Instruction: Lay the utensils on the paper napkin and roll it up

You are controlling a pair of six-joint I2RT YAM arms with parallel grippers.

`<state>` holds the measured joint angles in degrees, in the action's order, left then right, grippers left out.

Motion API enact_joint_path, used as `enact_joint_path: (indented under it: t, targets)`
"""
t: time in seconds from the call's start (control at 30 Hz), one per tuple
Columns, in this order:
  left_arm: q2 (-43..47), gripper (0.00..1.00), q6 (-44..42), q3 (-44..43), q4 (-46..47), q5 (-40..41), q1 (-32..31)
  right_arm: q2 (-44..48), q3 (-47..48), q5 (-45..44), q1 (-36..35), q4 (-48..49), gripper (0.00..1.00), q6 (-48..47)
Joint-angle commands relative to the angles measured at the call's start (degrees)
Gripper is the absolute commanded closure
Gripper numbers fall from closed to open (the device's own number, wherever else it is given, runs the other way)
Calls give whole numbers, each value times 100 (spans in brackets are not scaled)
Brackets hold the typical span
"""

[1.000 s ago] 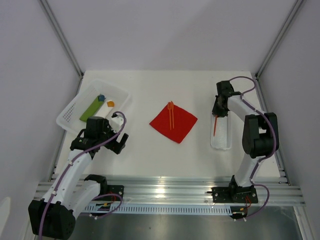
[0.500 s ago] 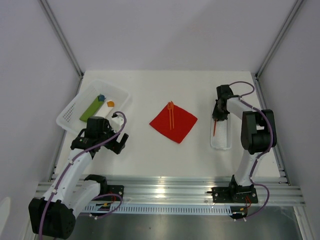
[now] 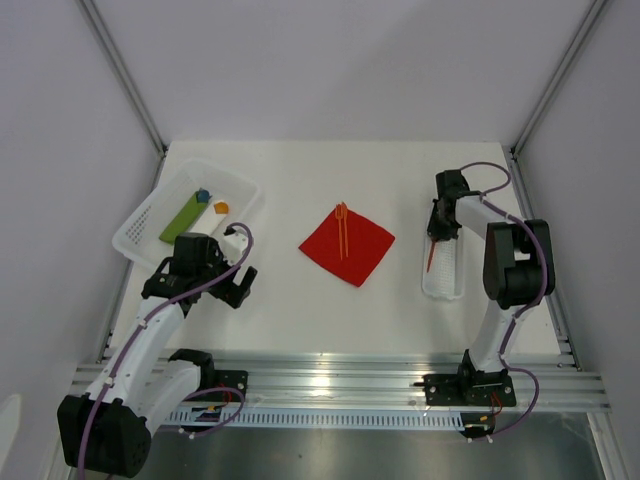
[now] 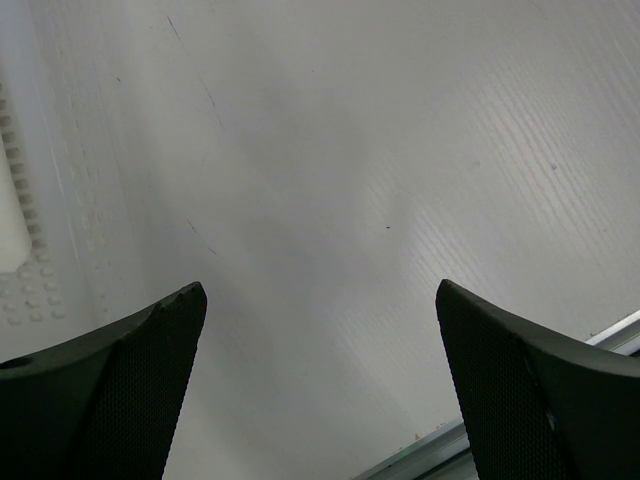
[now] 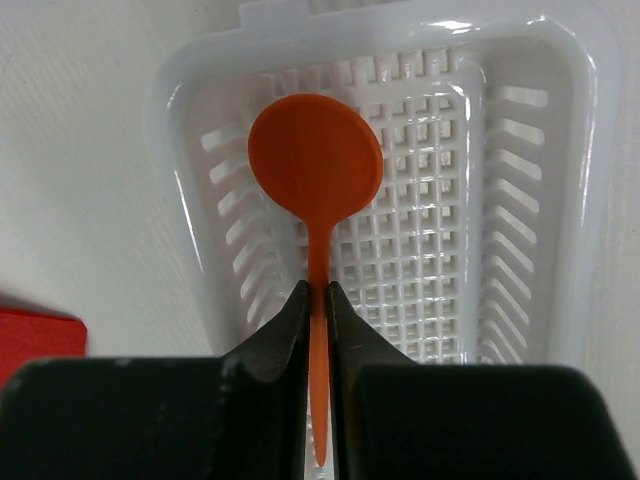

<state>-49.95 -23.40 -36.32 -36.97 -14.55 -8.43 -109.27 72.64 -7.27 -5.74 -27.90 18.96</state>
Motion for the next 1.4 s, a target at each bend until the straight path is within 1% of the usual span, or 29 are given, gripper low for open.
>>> enact_joint_path:
  t: [0.0, 0.23, 0.33, 0.43, 0.47, 0.5, 0.53, 0.57, 0.63, 0.67, 0.7, 0.77, 0.9, 1.0, 1.13, 1.37]
  targets:
    - [3, 1, 55, -33, 111, 4, -36, 432, 91, -275, 46, -215, 100, -313]
    - [21, 1, 55, -25, 111, 4, -36, 977, 540, -1021, -76, -672, 100, -560]
    - [29, 0, 55, -16, 102, 4, -36, 1267, 663, -1329, -296, -699, 100, -516]
    - [21, 0, 55, -16, 111, 13, -36, 1391, 760, -1243, -796, -498, 100, -376]
    - [21, 0, 55, -16, 129, 13, -36, 1356, 804, -1190, -1163, -332, 100, -315]
    - [21, 0, 55, -16, 120, 22, -36, 1304, 874, -1189, -1358, -260, 100, -288]
    - [12, 0, 55, -25, 103, 22, -36, 1199, 970, -1181, -1534, -225, 100, -270]
    - [12, 0, 63, -16, 111, 48, -36, 902, 1241, -1154, -1692, -207, 100, -218]
    - [21, 0, 63, -33, 94, 57, -36, 506, 1576, -926, -2027, -268, 100, -60]
    - [29, 1, 63, -16, 85, 75, -36, 86, 1952, -873, -2132, -390, 100, 2]
    - [47, 0, 63, -7, 85, 75, -36, -110, 2138, -847, -2299, -470, 100, 89]
    - [65, 1, 46, 19, 85, 83, -36, -644, 2559, -785, -2431, -567, 100, 125]
    - [82, 0, 55, 46, 102, 75, -36, -1243, 3035, -592, -2564, -620, 100, 275]
    - [56, 1, 55, 28, 120, 66, -36, -1595, 3299, -416, -2617, -690, 100, 354]
    - [30, 1, 55, 19, 129, 57, -28, -1869, 3362, -381, -2669, -743, 100, 415]
    - [12, 0, 55, 28, 155, 48, -36, -1905, 3265, -319, -2661, -796, 100, 626]
